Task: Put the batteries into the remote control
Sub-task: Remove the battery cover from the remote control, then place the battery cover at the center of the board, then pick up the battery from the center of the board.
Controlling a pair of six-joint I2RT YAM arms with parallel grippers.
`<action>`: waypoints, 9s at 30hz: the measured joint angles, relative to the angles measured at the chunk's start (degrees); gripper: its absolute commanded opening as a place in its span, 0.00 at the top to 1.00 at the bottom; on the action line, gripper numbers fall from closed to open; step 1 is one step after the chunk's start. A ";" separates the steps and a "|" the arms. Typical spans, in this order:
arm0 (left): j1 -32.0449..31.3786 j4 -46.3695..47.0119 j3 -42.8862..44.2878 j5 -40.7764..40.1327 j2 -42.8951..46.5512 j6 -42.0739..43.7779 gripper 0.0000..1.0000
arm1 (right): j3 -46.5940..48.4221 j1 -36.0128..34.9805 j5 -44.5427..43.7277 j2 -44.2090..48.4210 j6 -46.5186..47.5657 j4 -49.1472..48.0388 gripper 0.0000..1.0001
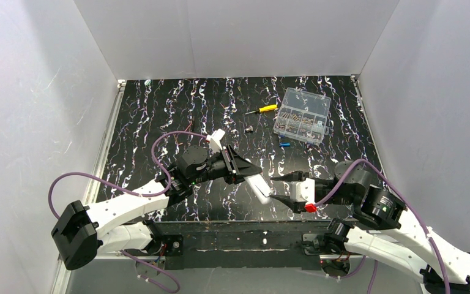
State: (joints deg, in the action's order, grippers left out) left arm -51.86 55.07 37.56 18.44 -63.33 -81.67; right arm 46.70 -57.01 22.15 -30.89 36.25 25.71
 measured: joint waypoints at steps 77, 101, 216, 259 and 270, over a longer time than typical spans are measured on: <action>-0.09 2.08 -0.46 0.70 -0.96 -0.57 1.00 | 29.16 -14.05 -36.83 -25.75 -64.98 29.81 0.22; -0.11 2.08 -1.16 0.50 -0.96 -0.48 1.00 | 26.82 -14.27 -34.82 -27.56 -64.28 29.00 0.46; 0.72 -7.89 -5.14 -0.61 10.29 2.62 1.00 | 3.39 8.20 -29.97 -55.82 -63.41 -1.84 0.41; 2.25 -16.17 0.63 1.97 18.56 6.03 1.00 | 29.20 4.74 -29.86 -77.90 -83.12 4.39 0.63; 2.58 -16.22 0.61 1.97 19.19 6.03 1.00 | 30.93 4.33 -30.45 -80.63 -83.03 5.03 0.68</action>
State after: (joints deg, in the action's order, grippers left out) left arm -49.28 38.85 38.17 20.40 -44.14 -75.64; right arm 77.62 -52.69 -8.29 -111.53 -46.78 30.74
